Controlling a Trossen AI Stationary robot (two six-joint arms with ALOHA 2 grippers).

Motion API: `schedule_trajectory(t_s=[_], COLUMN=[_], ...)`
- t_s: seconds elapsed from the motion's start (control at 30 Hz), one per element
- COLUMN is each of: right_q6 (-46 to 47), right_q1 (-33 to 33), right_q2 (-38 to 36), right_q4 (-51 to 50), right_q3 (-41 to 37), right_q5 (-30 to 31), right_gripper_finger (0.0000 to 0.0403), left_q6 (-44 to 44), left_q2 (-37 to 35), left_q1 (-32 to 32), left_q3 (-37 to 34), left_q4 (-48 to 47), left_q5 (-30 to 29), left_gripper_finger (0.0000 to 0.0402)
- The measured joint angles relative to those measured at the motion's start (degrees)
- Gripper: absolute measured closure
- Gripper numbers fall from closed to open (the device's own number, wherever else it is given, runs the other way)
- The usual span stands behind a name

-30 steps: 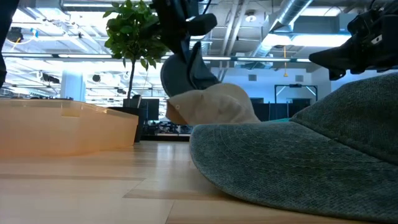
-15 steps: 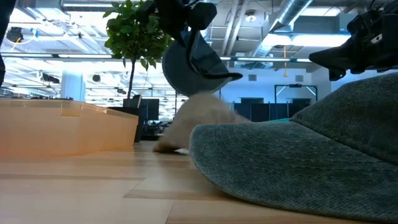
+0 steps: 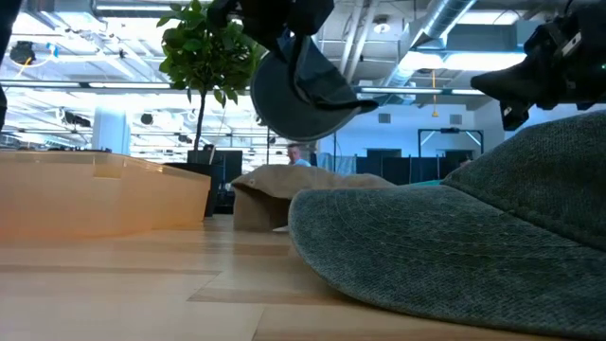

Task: Pick & Place hat
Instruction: Put the top blue cap into the blue bin

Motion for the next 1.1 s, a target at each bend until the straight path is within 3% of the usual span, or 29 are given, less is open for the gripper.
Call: schedule_trajectory(t_s=[0.23,0.53,0.73,1.1], right_q6=[3.93,2.25,0.00,-1.47], right_q1=[0.01,0.61,2.18,3.80], right_q2=[7.56,27.00,37.38,44.86], right_q4=[-0.12,0.33,0.26,0.12], right_q3=[3.69,15.01,21.95,27.79], right_q5=[0.73,1.50,2.54,4.57], right_gripper_finger=[0.0403,0.0403,0.0403,0.0403], left_q6=[0.02,-2.10,-3.25,-3.16], left_q2=[0.00,-0.11,-0.11,-0.35], left_q1=[-2.37,-3.04,-3.84,-4.49], left_q3=[0.02,-1.03,-4.34,-12.12], left_q4=[0.16,-1.20,-0.91,8.39], left_q5=[-0.32,-0.77,2.27,8.78], left_gripper_finger=[0.0401,0.0401,0.0401,0.0401])
